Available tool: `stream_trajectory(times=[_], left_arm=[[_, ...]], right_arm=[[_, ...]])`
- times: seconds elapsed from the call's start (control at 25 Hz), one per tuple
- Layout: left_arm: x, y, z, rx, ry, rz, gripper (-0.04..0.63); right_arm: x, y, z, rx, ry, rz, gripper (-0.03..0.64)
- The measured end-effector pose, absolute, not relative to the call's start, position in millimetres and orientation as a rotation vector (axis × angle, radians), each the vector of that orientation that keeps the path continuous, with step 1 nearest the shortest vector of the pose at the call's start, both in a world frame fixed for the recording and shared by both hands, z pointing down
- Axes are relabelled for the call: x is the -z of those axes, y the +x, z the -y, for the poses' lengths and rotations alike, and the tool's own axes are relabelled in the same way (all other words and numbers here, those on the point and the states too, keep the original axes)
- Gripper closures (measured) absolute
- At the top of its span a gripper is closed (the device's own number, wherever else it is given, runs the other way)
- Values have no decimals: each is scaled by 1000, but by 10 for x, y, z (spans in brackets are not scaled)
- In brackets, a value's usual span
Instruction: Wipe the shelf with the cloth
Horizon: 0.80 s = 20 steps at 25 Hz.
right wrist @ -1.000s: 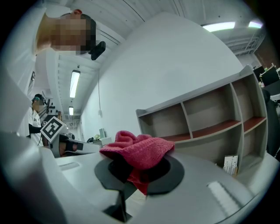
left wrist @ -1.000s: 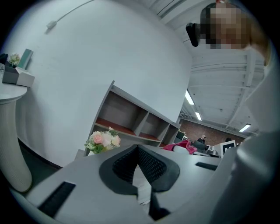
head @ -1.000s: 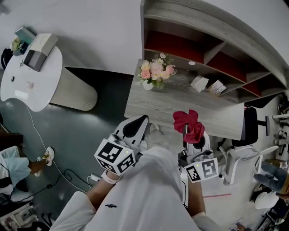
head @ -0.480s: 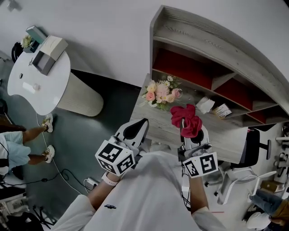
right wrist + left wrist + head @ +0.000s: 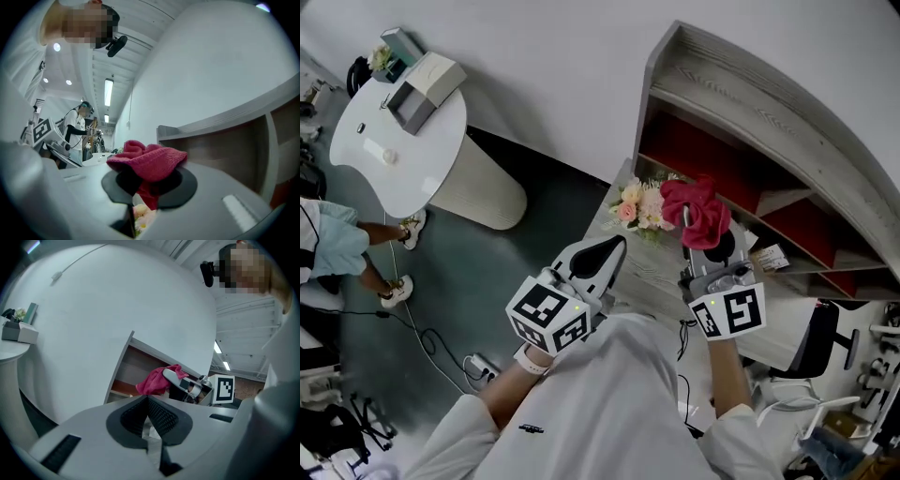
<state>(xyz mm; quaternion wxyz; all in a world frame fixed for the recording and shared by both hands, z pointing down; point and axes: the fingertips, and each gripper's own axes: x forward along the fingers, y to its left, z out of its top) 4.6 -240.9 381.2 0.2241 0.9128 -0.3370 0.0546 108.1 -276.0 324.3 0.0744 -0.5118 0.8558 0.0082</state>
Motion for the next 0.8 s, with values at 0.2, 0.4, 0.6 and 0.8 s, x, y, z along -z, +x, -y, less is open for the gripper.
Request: stream_trajectory(times=[0.2,0.4,0.6,0.8], left_arm=[[-3698,138,2586,-130,2554,928,595],[-3711,195,2695,-120,2540,956,595],[-3678,195,2824,-100,2523,1012,595],[-3654,171,2872,-98,2505,1061,595]], right_arm=[[-3105,1031,3152,-195,-1504,-2613,551],[-3075,993,3570,-293,-1507,-2642,551],[-3114,937,3957,-459,-1524,-2701,543],[-3166,884,4270,-493,-1535,-2717,543]])
